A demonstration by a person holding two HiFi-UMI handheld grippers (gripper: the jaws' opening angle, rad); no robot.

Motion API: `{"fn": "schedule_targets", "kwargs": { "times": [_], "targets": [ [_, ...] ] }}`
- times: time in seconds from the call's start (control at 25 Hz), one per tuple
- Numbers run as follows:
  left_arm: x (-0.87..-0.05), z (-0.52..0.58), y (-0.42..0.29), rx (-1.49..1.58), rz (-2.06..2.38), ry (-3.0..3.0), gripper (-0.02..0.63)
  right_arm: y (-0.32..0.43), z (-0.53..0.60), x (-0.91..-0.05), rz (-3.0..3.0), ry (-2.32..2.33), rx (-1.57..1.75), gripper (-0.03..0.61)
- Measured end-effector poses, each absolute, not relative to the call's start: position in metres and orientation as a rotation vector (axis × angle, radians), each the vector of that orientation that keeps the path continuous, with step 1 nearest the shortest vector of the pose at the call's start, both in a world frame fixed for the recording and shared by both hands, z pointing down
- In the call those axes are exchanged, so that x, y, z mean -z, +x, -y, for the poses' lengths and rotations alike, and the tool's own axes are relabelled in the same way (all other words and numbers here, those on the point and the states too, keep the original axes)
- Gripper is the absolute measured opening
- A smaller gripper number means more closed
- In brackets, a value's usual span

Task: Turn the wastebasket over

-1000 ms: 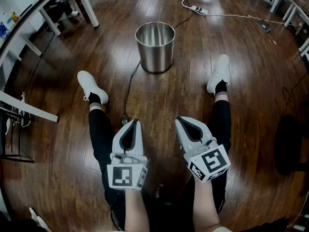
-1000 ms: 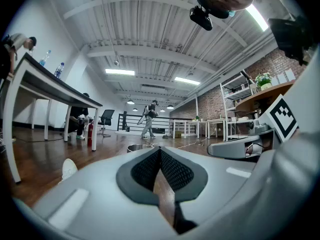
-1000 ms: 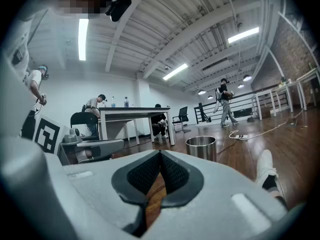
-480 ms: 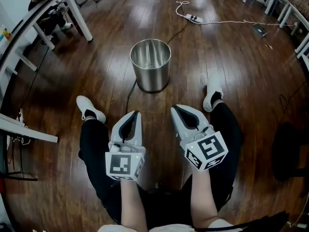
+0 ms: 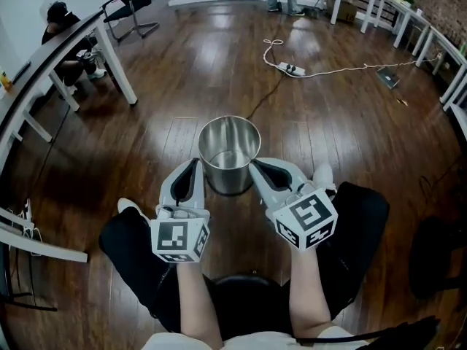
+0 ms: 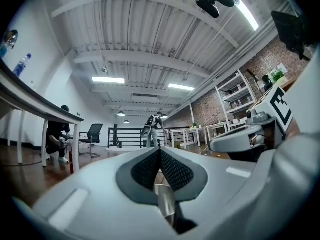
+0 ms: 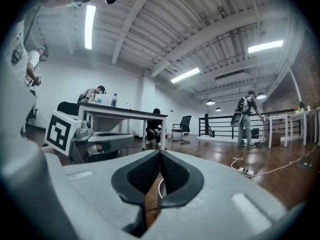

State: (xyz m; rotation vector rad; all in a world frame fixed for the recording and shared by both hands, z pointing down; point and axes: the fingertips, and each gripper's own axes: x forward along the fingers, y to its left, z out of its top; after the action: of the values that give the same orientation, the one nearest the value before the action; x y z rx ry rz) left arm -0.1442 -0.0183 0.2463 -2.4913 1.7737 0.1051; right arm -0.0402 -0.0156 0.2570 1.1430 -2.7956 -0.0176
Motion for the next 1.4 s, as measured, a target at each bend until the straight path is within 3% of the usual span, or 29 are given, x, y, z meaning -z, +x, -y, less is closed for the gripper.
{"fn": "schedule_targets", "kwargs": {
  "times": [0.44, 0.64, 0.84, 0.92, 1.0, 1.2, 1.28, 1.32, 1.4],
  "targets": [
    [-0.249, 0.177, -0.182, -0.103, -1.883, -2.439, 0.017, -0.091, 0.16, -0.289, 2.61, 0.791, 0.149, -0.004],
    [-0.272, 0.215, -0.209, -0.028, -1.977, -2.355, 0.061, -0.123, 0.193, -0.343, 2.544, 0.529, 0.099, 0.142],
    [-0.298, 0.23, -0.23, -0.021, -2.055, -2.347, 0.262, -0.16, 0.195, -0.404, 2.481, 0.296, -0.045, 0.298],
    [-0.31, 0.234, -0.241, 0.004, -2.105, -2.325, 0.301, -0.175, 0.187, -0.43, 2.444, 0.232, -0.135, 0.336],
    [-0.322, 0.238, -0.253, 0.033, -2.161, -2.299, 0.333, -0.189, 0.178, -0.455, 2.392, 0.174, -0.206, 0.336],
    [-0.344, 0.241, -0.274, 0.104, -2.28, -2.24, 0.337, -0.209, 0.151, -0.511, 2.213, 0.043, -0.249, 0.33],
    [-0.35, 0.24, -0.28, 0.113, -2.322, -2.218, 0.325, -0.211, 0.15, -0.524, 2.164, 0.029, -0.178, 0.26],
    [-0.352, 0.24, -0.284, 0.109, -2.345, -2.203, 0.314, -0.211, 0.152, -0.527, 2.148, 0.029, -0.15, 0.16],
    [-0.357, 0.241, -0.294, 0.083, -2.394, -2.173, 0.299, -0.213, 0.158, -0.526, 2.134, 0.019, -0.147, 0.147]
  ]
}}
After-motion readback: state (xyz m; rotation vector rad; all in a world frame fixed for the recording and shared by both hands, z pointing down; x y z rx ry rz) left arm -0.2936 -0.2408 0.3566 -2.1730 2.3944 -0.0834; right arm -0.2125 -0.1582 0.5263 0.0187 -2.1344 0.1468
